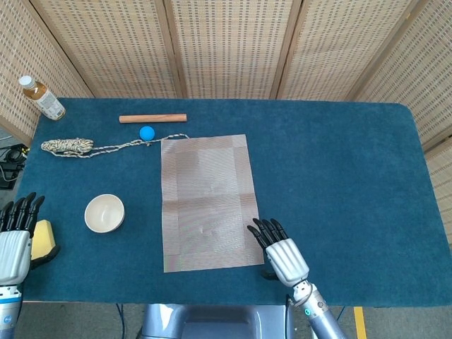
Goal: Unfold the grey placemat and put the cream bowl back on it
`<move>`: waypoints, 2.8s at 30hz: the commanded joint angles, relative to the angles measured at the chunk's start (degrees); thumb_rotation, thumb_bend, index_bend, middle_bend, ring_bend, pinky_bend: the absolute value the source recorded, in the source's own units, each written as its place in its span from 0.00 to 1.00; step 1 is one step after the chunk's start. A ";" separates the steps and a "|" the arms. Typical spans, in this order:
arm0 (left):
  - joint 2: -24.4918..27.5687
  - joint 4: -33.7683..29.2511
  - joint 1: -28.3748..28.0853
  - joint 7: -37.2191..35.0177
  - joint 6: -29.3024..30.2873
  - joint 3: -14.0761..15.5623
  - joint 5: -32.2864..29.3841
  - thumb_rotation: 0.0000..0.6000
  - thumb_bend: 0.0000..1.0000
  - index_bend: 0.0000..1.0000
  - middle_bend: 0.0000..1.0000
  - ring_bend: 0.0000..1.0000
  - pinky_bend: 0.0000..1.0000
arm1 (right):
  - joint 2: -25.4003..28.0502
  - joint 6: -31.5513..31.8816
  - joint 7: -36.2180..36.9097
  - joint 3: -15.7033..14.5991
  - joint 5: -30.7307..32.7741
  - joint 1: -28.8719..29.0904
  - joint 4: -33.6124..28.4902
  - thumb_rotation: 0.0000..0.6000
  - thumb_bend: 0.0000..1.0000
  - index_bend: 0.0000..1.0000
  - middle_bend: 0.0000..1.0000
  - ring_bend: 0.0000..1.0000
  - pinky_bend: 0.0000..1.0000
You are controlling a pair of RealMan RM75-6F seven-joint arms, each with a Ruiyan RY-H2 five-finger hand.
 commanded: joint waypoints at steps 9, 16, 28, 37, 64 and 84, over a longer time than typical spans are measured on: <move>-0.05 0.08 0.67 0.00 -0.79 -0.82 0.53 1.00 0.16 0.00 0.00 0.00 0.00 | -3.38 -2.42 -0.74 0.15 5.54 0.47 4.45 1.00 0.07 0.01 0.00 0.00 0.00; -0.03 0.26 0.94 -0.86 -1.79 -1.90 -0.36 1.00 0.16 0.00 0.00 0.00 0.00 | -4.97 -2.47 -0.56 0.37 7.14 0.81 6.45 1.00 0.07 0.01 0.00 0.00 0.00; -0.38 0.57 1.29 -0.63 -2.33 -2.55 0.14 1.00 0.16 0.00 0.00 0.00 0.00 | -7.22 -2.69 -0.62 0.86 8.36 1.76 8.89 1.00 0.09 0.01 0.00 0.00 0.00; -0.22 0.71 1.50 -1.80 -2.71 -2.92 0.62 1.00 0.16 0.00 0.00 0.00 0.00 | -9.04 -3.04 -1.84 1.31 9.76 2.45 10.99 1.00 0.10 0.01 0.00 0.00 0.00; 0.08 1.02 2.05 -4.41 -3.69 -3.40 2.41 1.00 0.17 0.00 0.00 0.00 0.00 | -12.71 3.19 8.84 -0.30 1.25 3.66 18.43 1.00 0.46 0.11 0.00 0.00 0.07; -0.12 1.38 2.37 -5.72 -3.89 -4.08 2.71 1.00 0.16 0.03 0.00 0.00 0.00 | -16.57 6.18 16.26 0.50 -0.25 4.05 24.49 1.00 0.38 0.55 0.15 0.00 0.14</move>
